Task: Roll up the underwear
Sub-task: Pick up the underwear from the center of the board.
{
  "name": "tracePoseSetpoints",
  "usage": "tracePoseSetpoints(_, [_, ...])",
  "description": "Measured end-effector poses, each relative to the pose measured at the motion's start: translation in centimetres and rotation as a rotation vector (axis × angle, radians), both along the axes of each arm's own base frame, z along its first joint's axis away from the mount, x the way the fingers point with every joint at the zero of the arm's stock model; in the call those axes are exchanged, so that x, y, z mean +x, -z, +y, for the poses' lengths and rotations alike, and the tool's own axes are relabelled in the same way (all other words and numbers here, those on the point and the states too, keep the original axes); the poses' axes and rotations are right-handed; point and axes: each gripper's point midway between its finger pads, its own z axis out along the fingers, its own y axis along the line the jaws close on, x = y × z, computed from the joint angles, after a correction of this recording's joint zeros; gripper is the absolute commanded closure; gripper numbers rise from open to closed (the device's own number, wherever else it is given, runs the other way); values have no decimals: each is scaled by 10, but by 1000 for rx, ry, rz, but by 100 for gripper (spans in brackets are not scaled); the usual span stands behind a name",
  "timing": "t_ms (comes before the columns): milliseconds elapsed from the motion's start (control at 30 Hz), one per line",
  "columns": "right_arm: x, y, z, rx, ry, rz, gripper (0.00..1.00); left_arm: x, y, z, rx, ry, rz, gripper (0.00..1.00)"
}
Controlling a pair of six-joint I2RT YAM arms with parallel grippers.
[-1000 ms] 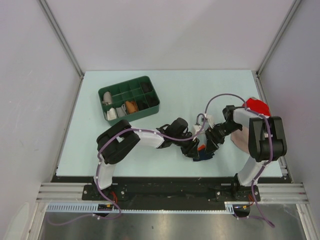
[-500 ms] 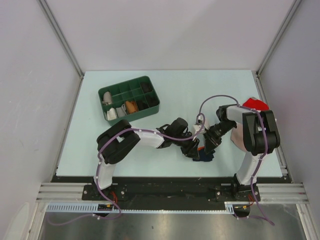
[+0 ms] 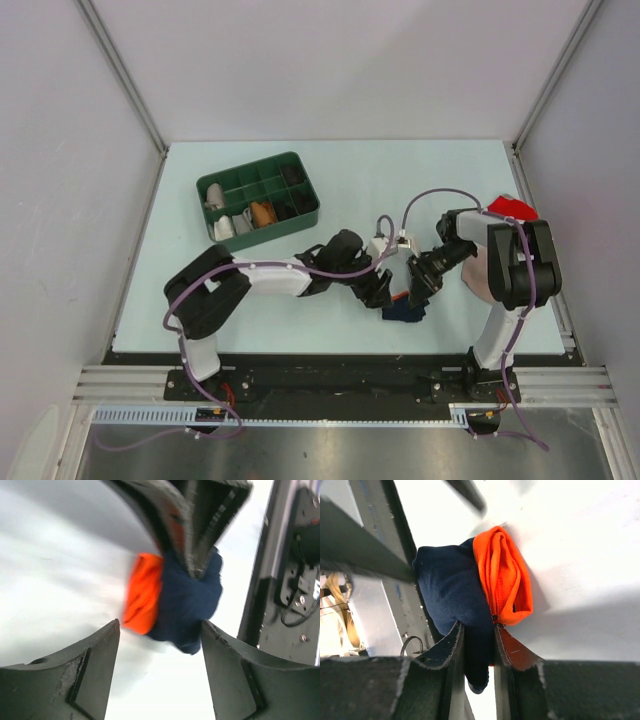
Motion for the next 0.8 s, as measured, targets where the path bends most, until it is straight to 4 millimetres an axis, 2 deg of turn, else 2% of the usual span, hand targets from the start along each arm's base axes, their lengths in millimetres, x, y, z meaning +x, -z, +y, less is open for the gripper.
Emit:
tracePoseSetpoints(133, [0, -7, -1, 49, 17, 4, 100, 18, -27, 13, -33, -70, -62, 27])
tracePoseSetpoints(167, [0, -8, -2, 58, 22, 3, 100, 21, -34, 16, -41, -84, -78, 19])
tracePoseSetpoints(200, [1, -10, -2, 68, 25, -1, 100, 25, -42, 20, -51, -100, -94, 0])
tracePoseSetpoints(333, [4, -21, -3, 109, 43, -22, 100, 35, -69, 38, -90, -153, -154, 0])
tracePoseSetpoints(433, [8, -30, -3, 133, 56, -50, 100, 41, -83, 60, -110, -202, -180, 0])
tracePoseSetpoints(600, [15, -48, -3, 158, 77, -115, 100, 69, -117, 116, -156, -368, -240, 0])
tracePoseSetpoints(700, [19, -56, -2, 166, 91, -156, 100, 97, -139, 165, -164, -560, -266, 0])
tracePoseSetpoints(800, [23, -64, -1, 169, 101, -189, 100, 123, -155, 226, -138, -794, -293, 0])
